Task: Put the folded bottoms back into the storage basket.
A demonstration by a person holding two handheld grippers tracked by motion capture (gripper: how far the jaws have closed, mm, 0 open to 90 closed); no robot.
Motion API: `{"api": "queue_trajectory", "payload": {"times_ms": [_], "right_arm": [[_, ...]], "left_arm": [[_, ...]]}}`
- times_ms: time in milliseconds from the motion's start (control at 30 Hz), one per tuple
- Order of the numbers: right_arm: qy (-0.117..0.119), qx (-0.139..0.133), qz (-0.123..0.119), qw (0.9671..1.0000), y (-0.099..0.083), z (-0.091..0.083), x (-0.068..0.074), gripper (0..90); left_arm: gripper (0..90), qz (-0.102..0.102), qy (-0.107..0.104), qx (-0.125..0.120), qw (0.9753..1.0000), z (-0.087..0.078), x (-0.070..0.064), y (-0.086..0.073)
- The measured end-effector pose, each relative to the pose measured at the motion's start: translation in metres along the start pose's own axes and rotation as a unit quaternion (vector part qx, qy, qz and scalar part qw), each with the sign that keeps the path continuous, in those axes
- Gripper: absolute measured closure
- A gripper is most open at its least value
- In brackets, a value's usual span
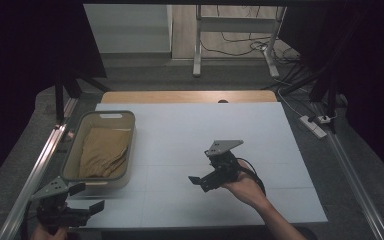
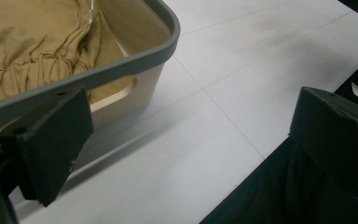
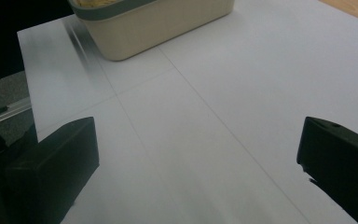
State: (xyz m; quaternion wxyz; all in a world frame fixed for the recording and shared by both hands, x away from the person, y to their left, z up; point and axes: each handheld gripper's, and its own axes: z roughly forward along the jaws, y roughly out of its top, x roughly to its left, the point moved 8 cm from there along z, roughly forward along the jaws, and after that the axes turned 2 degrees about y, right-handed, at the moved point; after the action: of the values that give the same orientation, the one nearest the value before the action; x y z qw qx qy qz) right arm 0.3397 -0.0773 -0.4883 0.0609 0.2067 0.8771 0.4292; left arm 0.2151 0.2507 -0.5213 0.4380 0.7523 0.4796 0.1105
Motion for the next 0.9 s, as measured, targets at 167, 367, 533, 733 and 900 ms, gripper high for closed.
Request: {"api": "queue_trajectory", "payload": {"times_ms": [167,367,533,733,900], "right_arm": [[-0.012,-0.003,0.008,0.9999,-0.011,-0.014,0.0,0.0],[-0.032,-0.008,0.014,0.9994,-0.023,-0.033,0.001,0.0],[-0.046,-0.007,0.021,0.9987,-0.036,-0.046,0.001,0.0],[-0.065,-0.01,0.035,0.9972,-0.05,-0.064,-0.001,0.0],[-0.083,-0.013,0.046,0.9954,-0.061,-0.079,-0.002,0.0]], "left_arm": [[0.7,0.0,0.0,0.0,1.0,0.0,0.0,0.0],[0.6,-0.002,-0.001,0.002,1.0,0.0,0.0,0.0],[0.4,-0.003,0.001,0.006,1.0,0.0,0.0,-0.001],[0.4,-0.001,0.001,0.006,1.0,0.0,0.0,0.0],[0.4,0.0,0.001,0.006,1.0,0.0,-0.001,0.0]]}}
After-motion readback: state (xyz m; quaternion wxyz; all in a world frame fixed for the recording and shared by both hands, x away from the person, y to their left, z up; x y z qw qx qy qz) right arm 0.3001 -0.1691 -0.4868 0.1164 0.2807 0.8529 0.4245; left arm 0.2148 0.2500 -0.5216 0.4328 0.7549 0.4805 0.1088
